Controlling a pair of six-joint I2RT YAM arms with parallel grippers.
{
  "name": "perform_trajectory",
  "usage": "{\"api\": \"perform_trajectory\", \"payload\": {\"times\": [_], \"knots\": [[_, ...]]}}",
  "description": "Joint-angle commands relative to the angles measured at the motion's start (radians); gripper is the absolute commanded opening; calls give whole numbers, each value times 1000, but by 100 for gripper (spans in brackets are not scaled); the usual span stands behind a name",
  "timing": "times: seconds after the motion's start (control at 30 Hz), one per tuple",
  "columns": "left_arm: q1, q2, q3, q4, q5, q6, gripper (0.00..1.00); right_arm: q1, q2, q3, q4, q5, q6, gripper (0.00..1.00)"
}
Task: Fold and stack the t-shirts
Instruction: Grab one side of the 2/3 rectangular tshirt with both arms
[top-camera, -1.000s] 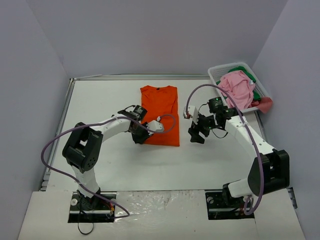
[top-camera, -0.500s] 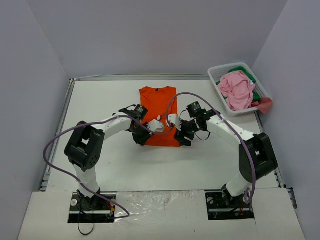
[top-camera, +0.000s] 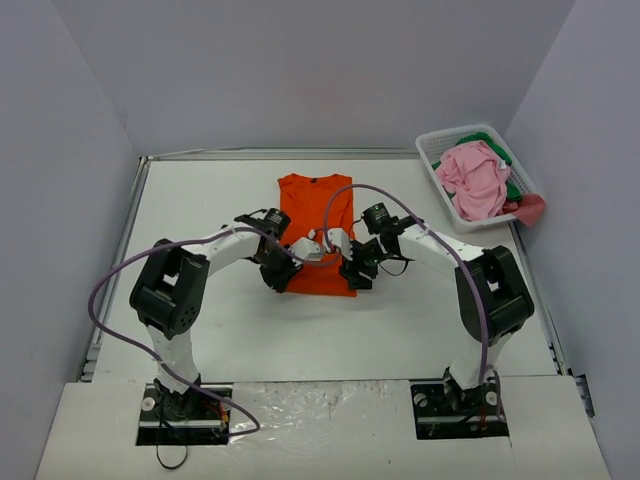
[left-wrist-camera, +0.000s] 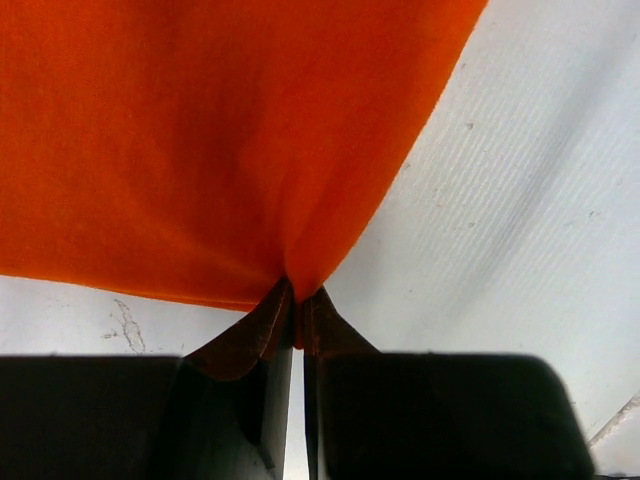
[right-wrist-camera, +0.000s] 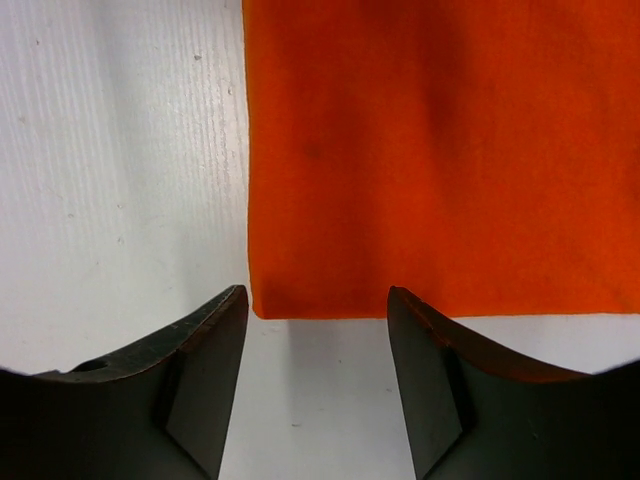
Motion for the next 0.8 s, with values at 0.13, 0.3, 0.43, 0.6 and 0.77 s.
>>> {"api": "perform_trajectory", "payload": {"times": [0.13,0.3,0.43,0.6,0.77], "knots": [[47,1,70,-29,210,3,2,-22,-12,-9,-52,-75,30,55],[66,8,80,-52,282,16,2,-64,-92,-14,-52,-124,72,57],[67,10,81,-54,285,19,2,-126,-132,-11,-56,-200,105,58],[72,15,90,-67,308,23,2,-148,-180,-40,-55,-229,101,57],[80,41,119,-107,337,37,2,-97,-201,-103,-53,-120,59,49]]}}
